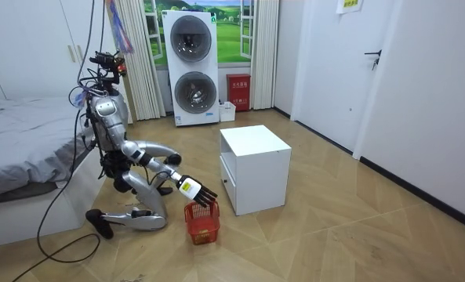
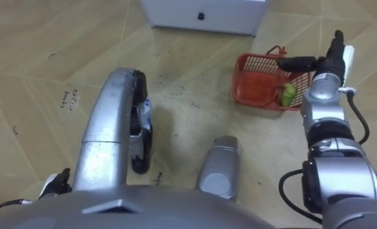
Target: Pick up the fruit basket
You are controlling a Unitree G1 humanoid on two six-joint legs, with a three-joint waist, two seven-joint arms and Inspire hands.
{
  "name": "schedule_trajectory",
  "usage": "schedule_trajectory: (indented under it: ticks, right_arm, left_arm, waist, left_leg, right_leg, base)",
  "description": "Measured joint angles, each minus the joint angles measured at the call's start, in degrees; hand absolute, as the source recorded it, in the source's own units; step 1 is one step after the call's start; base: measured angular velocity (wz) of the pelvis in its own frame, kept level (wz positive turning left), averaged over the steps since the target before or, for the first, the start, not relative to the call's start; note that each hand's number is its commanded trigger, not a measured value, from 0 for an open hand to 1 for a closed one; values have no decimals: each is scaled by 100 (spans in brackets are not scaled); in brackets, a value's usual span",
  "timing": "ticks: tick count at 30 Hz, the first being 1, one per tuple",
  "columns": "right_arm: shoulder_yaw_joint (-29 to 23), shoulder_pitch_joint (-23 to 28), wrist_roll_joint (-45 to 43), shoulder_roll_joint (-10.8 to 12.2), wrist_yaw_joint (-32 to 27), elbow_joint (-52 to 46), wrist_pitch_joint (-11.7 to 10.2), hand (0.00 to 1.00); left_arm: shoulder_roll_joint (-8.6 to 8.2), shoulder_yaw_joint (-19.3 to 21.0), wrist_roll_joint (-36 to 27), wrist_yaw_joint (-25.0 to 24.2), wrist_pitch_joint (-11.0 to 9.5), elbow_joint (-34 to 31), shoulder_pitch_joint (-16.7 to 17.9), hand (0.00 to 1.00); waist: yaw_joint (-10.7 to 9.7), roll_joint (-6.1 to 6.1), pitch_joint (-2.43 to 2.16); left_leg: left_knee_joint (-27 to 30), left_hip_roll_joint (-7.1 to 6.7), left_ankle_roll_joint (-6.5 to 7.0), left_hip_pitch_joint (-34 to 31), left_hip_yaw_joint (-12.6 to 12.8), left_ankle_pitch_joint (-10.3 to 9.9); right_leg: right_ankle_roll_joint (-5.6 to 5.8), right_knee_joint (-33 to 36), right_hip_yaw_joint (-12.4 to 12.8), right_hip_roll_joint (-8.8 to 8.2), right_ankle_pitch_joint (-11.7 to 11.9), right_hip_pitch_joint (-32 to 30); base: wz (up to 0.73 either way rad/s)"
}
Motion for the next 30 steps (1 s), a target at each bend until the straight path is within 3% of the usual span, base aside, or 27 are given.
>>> schedule_trajectory:
  ticks: [5,8,15,21,30]
  right_arm:
    - [144,-1,58,-25,-1,-13,2,0]
    - [269,-11,42,-25,19,-14,2,0]
    - [306,-57,1,-11,49,-130,10,0]
    - [304,-137,6,-2,120,-130,33,0]
    - [467,-240,233,-24,369,294,43,0]
  left_arm:
    - [-1,-221,-6,8,56,-104,75,0]
    - [-1,-243,-8,8,52,-120,61,0]
    - [-23,-344,-240,-66,101,-110,3,0]
    - [-28,-451,-456,-120,100,-110,-43,0]
    - [-34,-585,-545,-131,157,-319,79,0]
  waist:
    - [92,240,2]
    - [124,296,5]
    - [189,306,7]
    - [191,326,4]
    - [298,448,19]
  left_leg:
    - [-46,5,-18,7,7,9]
    - [-92,20,-48,-22,9,24]
    - [-95,102,-101,-130,18,54]
    - [-110,106,-99,-182,60,53]
    - [-107,105,-115,-214,85,61]
  right_leg:
    - [0,0,31,16,0,-52]
    - [0,-1,53,40,-1,-128]
    - [-3,89,196,134,-5,-330]
    - [21,139,187,78,-17,-405]
    - [22,112,162,59,-17,-398]
  base:
    - [-1]
    - [-1]
    - [-8]
    - [4]
    - [0]
